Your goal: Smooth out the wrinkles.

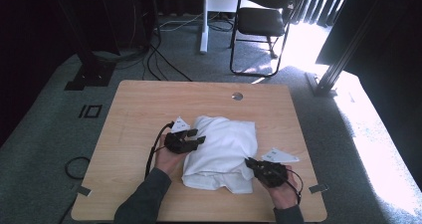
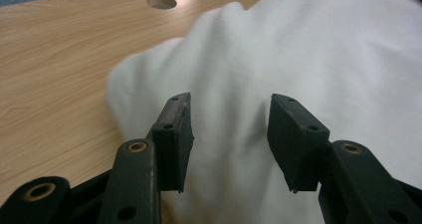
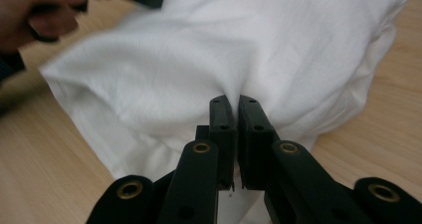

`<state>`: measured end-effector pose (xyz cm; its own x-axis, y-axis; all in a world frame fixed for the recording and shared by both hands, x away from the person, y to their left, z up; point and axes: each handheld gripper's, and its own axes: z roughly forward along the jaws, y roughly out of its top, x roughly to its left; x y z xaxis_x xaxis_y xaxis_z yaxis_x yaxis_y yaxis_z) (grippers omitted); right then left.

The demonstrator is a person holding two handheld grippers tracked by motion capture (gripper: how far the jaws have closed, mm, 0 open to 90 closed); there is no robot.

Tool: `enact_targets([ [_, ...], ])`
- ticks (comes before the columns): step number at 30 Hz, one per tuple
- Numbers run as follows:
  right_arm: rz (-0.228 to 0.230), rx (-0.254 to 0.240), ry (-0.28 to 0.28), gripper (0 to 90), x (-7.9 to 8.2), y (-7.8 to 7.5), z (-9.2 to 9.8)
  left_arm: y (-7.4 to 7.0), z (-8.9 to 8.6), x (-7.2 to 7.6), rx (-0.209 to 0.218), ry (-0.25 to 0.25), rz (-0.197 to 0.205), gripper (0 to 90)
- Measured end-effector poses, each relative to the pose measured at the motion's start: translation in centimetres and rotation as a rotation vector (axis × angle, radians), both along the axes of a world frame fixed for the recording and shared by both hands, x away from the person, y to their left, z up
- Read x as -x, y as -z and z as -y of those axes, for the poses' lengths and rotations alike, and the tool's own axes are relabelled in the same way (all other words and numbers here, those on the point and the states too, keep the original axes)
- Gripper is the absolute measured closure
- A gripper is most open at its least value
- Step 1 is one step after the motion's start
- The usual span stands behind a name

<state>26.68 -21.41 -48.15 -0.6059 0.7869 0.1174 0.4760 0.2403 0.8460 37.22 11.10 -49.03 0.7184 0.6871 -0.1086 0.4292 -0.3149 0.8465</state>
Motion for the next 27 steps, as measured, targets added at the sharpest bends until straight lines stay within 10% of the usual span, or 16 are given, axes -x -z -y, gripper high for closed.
enact_targets([
  [4, -0.027, -0.081, 0.007, 82.2, 0.4, -0.1, 2.2, 0.1, 0.2, 0.0, -0.003, 0.002, -0.005, 53.1],
  [12, -0.157, 0.015, 0.100, 85.2, 0.5, 2.2, 4.9, 0.2, 0.7, -0.1, -0.006, 0.011, -0.006, 52.9],
  [21, 0.065, -0.064, 0.107, 51.5, -1.5, -1.6, 2.7, -1.0, 1.9, 0.0, -0.004, 0.041, 0.027, 52.9],
  [27, 0.081, -0.015, 0.074, 43.3, -5.3, -1.3, 0.1, -0.9, 3.1, 0.2, -0.015, 0.076, 0.029, 52.9],
])
